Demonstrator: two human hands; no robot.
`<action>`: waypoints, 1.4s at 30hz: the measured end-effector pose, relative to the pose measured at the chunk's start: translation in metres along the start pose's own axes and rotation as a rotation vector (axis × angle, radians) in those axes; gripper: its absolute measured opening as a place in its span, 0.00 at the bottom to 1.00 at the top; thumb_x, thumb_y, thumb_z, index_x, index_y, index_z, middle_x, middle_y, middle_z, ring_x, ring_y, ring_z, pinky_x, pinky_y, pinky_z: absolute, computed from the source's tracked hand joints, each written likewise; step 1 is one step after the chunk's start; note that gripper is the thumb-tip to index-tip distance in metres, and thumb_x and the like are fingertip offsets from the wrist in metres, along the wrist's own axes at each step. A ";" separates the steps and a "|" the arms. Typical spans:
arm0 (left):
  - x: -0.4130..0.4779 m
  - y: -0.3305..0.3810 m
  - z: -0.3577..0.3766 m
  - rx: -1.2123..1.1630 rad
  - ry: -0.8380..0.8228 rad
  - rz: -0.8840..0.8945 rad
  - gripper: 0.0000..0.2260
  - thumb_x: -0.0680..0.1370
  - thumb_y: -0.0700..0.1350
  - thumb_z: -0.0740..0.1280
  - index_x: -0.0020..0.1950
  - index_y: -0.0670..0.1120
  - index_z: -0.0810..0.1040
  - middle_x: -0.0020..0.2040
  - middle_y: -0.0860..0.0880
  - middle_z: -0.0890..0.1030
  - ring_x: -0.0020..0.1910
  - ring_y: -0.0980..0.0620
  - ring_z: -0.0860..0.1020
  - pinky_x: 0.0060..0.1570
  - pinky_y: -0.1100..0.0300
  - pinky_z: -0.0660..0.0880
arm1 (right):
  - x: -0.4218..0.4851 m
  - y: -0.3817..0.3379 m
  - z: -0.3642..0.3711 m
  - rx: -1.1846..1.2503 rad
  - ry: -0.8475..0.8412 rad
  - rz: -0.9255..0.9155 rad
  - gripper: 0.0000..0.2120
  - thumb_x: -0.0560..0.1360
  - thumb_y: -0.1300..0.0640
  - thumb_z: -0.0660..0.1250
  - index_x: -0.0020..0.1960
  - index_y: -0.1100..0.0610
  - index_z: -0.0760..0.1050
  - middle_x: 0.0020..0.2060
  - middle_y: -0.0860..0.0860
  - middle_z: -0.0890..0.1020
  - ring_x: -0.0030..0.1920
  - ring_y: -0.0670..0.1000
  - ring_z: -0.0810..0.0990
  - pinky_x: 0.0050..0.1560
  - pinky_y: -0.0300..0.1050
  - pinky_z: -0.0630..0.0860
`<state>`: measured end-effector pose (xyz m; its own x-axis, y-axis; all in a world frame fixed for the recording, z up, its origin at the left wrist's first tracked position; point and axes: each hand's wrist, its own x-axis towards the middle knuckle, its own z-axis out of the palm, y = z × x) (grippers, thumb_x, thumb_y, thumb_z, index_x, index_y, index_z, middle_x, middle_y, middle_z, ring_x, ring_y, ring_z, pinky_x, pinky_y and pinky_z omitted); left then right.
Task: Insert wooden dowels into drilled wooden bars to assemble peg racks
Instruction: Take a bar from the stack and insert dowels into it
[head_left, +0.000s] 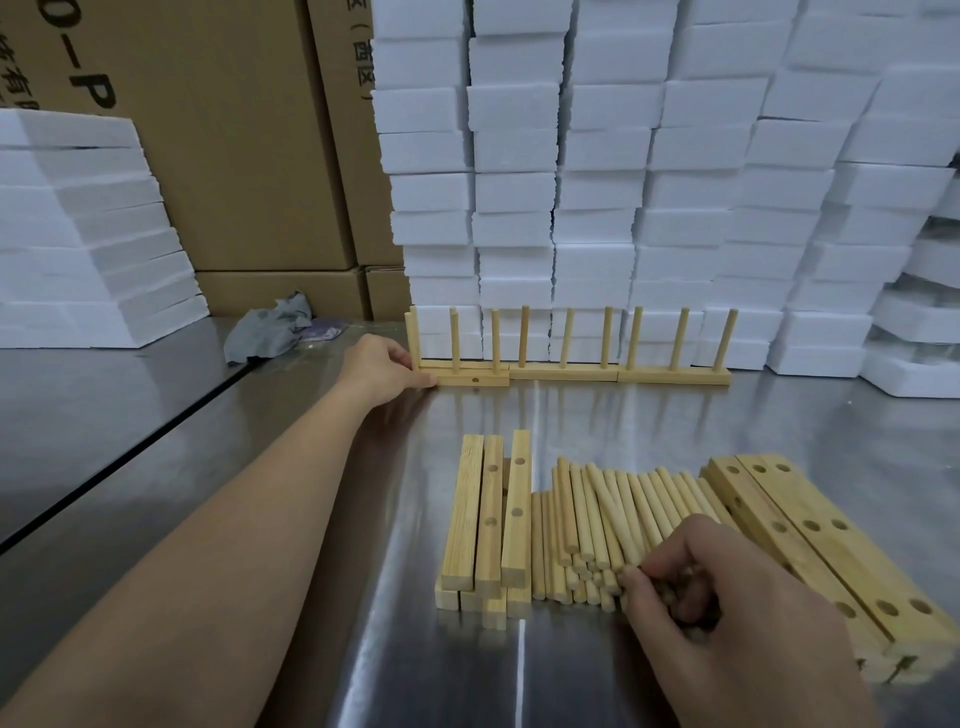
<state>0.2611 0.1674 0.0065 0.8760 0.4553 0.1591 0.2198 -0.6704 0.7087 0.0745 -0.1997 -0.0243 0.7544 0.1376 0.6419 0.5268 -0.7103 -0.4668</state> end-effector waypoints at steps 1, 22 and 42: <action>0.000 0.000 0.001 0.000 -0.001 -0.003 0.16 0.68 0.52 0.85 0.45 0.46 0.84 0.46 0.52 0.83 0.44 0.57 0.77 0.40 0.59 0.69 | 0.000 0.000 0.000 0.001 0.002 0.001 0.25 0.59 0.59 0.86 0.33 0.42 0.69 0.26 0.35 0.70 0.41 0.42 0.78 0.42 0.31 0.74; -0.035 -0.007 -0.007 -0.172 0.100 -0.077 0.23 0.72 0.51 0.83 0.61 0.49 0.77 0.55 0.50 0.81 0.54 0.51 0.79 0.52 0.54 0.76 | -0.007 -0.001 -0.007 0.047 0.022 0.078 0.18 0.67 0.55 0.80 0.36 0.44 0.70 0.29 0.44 0.75 0.40 0.43 0.78 0.30 0.40 0.74; -0.326 0.074 -0.017 -0.564 -0.139 0.262 0.04 0.83 0.46 0.70 0.52 0.53 0.85 0.41 0.55 0.83 0.32 0.57 0.77 0.36 0.62 0.74 | -0.028 -0.013 -0.050 0.489 -0.012 -0.162 0.09 0.78 0.62 0.75 0.55 0.51 0.83 0.49 0.40 0.83 0.51 0.46 0.84 0.49 0.36 0.81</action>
<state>-0.0155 -0.0211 0.0186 0.9260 0.2118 0.3126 -0.2363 -0.3206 0.9173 0.0266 -0.2294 -0.0060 0.6507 0.2291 0.7240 0.7568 -0.2741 -0.5934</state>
